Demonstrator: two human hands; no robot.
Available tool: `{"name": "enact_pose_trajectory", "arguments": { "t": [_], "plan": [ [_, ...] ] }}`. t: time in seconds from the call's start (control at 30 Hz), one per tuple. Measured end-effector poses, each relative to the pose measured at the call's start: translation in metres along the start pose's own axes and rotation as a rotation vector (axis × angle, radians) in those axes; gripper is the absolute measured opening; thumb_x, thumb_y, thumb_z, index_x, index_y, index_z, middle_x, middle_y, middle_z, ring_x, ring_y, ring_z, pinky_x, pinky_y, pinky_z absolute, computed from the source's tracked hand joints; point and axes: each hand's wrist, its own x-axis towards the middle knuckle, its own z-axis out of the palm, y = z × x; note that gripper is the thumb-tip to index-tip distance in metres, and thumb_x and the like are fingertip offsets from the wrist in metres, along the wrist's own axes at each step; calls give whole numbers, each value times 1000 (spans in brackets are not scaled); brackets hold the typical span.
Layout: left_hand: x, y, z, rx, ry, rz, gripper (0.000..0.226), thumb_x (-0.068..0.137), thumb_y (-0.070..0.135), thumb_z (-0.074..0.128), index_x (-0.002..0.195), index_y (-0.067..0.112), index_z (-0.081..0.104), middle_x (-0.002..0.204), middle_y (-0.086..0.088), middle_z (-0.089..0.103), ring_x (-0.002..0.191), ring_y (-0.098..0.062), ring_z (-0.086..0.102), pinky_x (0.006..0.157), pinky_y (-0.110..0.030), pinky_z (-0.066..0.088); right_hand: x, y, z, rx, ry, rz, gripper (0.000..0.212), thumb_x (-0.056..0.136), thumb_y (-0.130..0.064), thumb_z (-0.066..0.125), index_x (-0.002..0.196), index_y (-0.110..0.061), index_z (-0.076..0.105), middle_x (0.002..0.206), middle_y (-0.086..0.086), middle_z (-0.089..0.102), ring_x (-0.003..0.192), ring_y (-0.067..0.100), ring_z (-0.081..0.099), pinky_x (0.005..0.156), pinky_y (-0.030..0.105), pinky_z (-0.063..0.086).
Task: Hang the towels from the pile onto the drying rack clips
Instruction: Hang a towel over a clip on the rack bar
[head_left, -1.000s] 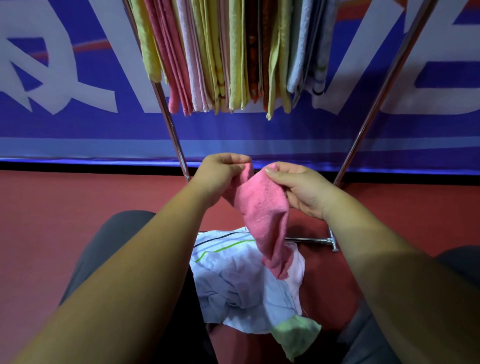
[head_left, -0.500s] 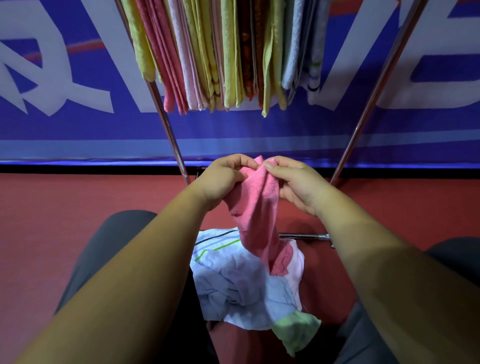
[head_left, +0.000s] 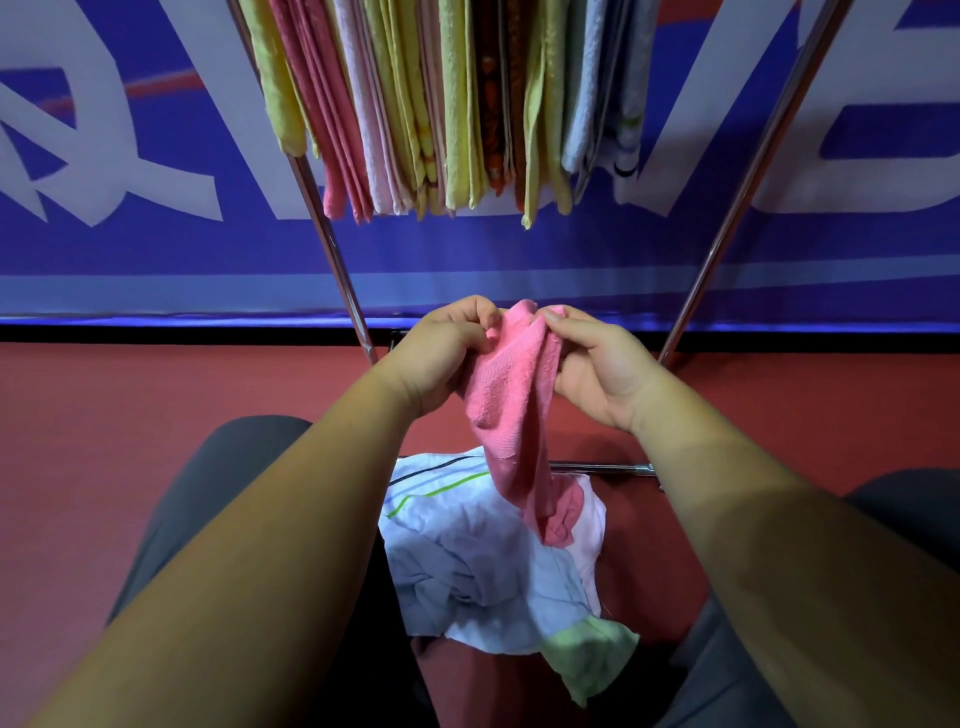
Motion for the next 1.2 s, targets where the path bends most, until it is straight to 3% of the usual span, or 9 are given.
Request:
{"name": "enact_pose_trajectory", "arguments": {
  "t": [0.13, 0.3, 0.47, 0.57, 0.67, 0.87, 0.97, 1.1, 1.2],
  "plan": [
    [3, -2, -4, 45, 47, -23, 44, 81, -17, 40, 70, 21, 60, 74, -1, 57, 55, -17, 48, 49, -21, 33, 0, -1, -2, -41, 26, -18, 25, 107, -7, 51, 122, -1, 69, 108, 18, 77, 104, 28, 74, 98, 42, 60],
    [6, -5, -9, 186, 75, -27, 35, 78, -6, 53, 78, 23, 74, 77, -5, 61, 63, -19, 48, 57, -28, 33, 4, 2, -4, -102, 41, -27, 28, 107, -6, 53, 126, 6, 70, 126, 28, 72, 122, 39, 69, 109, 50, 55],
    [5, -8, -14, 310, 99, 45, 31, 88, -6, 64, 88, 22, 77, 85, -7, 70, 73, -21, 56, 66, -30, 45, 10, 0, -10, -297, 156, -124, 25, 101, -8, 62, 118, 7, 74, 118, 28, 75, 108, 34, 74, 104, 48, 56],
    [4, -9, -18, 521, 114, 136, 21, 95, 3, 68, 87, 22, 74, 77, 3, 70, 71, -15, 56, 70, -30, 48, 13, -4, -14, -482, 287, -222, 25, 90, -21, 74, 107, -5, 82, 114, 21, 78, 96, 23, 73, 99, 43, 57],
    [1, -8, -20, 653, 125, 188, 16, 96, 6, 69, 90, 21, 73, 74, 10, 70, 69, -11, 58, 70, -28, 51, 7, -8, -11, -632, 311, -306, 16, 97, -20, 73, 107, -16, 86, 114, 6, 71, 96, 11, 72, 89, 23, 54],
    [-16, 2, -20, 669, 31, 193, 10, 98, 11, 74, 88, 14, 75, 75, 3, 69, 68, -11, 57, 66, -27, 52, -2, -21, 0, -652, 349, -396, 16, 98, -20, 74, 109, -20, 86, 118, 9, 69, 103, 14, 73, 92, 21, 53],
    [-31, 14, -13, 608, 32, 183, 29, 102, 26, 71, 86, 3, 73, 71, -4, 59, 65, -14, 52, 64, -24, 49, -12, -30, 4, -670, 359, -430, 16, 98, -21, 75, 109, -20, 86, 116, 10, 69, 105, 18, 73, 95, 27, 54],
    [-50, 30, -7, 661, 57, 154, 64, 94, 63, 67, 65, 7, 58, 64, -2, 45, 63, -16, 39, 65, -31, 38, -25, -45, 13, -696, 360, -466, 17, 98, -24, 74, 110, -22, 86, 109, 2, 69, 102, 12, 72, 92, 24, 54],
    [-60, 47, 1, 681, 3, 186, 57, 88, 58, 78, 69, 6, 67, 63, 1, 59, 63, -14, 47, 66, -31, 40, -35, -64, 21, -653, 392, -497, 16, 96, -22, 76, 107, -25, 86, 114, 4, 72, 104, 15, 74, 93, 26, 57]
  ]
}}
